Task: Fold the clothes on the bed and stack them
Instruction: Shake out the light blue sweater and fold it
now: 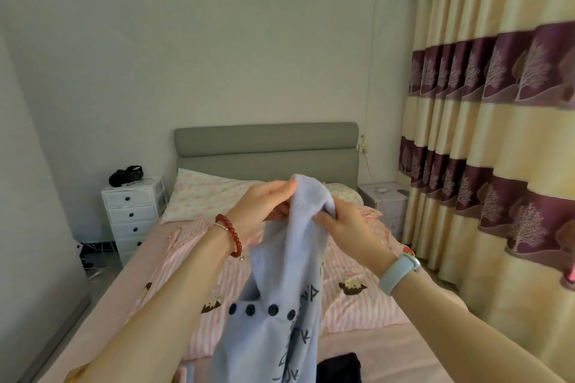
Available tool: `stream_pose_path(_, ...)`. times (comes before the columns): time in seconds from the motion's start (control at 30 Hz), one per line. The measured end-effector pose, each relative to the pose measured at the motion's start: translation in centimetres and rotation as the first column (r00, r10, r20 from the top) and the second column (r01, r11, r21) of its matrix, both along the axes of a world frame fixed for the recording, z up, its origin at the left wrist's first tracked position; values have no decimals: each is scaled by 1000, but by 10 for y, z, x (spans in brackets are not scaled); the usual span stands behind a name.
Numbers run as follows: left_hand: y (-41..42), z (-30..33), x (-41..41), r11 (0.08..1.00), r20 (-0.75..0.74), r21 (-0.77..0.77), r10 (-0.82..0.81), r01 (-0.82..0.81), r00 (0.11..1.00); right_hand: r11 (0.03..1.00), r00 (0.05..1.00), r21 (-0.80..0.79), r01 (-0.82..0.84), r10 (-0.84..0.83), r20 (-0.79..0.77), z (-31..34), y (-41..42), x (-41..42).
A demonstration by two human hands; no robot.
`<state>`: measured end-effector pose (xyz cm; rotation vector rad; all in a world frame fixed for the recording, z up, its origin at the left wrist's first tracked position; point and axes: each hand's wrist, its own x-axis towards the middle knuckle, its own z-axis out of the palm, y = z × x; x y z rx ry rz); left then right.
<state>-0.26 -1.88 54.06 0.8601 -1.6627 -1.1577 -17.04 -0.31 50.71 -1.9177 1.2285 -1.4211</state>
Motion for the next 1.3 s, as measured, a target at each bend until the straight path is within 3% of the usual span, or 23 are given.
stream_pose_path(0.1, 6, -26, 16, 997, 175, -75, 0, 13, 985, 997, 998, -61, 56, -56, -11, 19, -8, 0)
stream_pose_path(0.2, 11, -49, 24, 1000, 312, -10, 13, -10, 950, 992, 989, -64, 106, -99, 109, 35, -19, 4)
stream_pose_path(0.27, 13, -48, 31, 991, 176, 100, 71, -90, 982, 989, 977, -34, 143, -135, 165, 40, -25, 0)
stream_pose_path(0.33, 10, -33, 39, 975, -3, 125, 185, -183, 983, 988, 988, 33, 151, -152, 33, 39, -29, -8)
stream_pose_path(0.43, 5, -4, 49, 929, 17, -77, 364, -361, 931, 959, 965, 278, 54, 22, -262, 28, -24, -18)
stream_pose_path(0.5, 6, 10, 44, 892, 131, -260, 412, -370, 902, 923, 981, 379, -70, 134, -143, 24, -18, -15)
stream_pose_path(0.57, 11, 17, 31, 872, 217, -404, 385, -277, 897, 917, 971, 348, -193, 229, -65, 26, -10, -6)
stream_pose_path(0.63, 15, 20, 17, 838, 252, -508, 363, -197, 897, 907, 929, 328, -264, 331, -167, 28, -6, 3)
stream_pose_path(0.73, 15, 27, 5, 786, 229, -590, 382, -184, 895, 950, 929, 245, -192, 257, -268, 29, -2, 14)
stream_pose_path(0.9, 9, 11, 20, 858, 133, -448, 343, -252, 930, 991, 986, 87, -105, 114, -118, 43, -8, 13)
stream_pose_path(1.0, 4, -20, 41, 978, 407, -106, 206, -178, 890, 999, 999, 6, -39, 39, -26, 58, -13, 13)
stream_pose_path(1.07, 3, -40, 50, 987, 551, 46, 102, -152, 828, 1000, 1000, -14, -14, 14, 9, 65, -18, 13)
stream_pose_path(1.13, 5, -49, 50, 974, 564, 73, 138, -216, 814, 998, 998, -53, 26, -29, -62, 68, -24, 12)
stream_pose_path(1.23, 3, -39, 59, 922, 569, -68, 350, -382, 744, 995, 978, -88, 54, -70, -198, 65, -27, 2)
stream_pose_path(1.3, 3, -23, 69, 909, 441, -16, 381, -418, 812, 999, 944, -43, 25, -37, -327, 57, -26, -12)
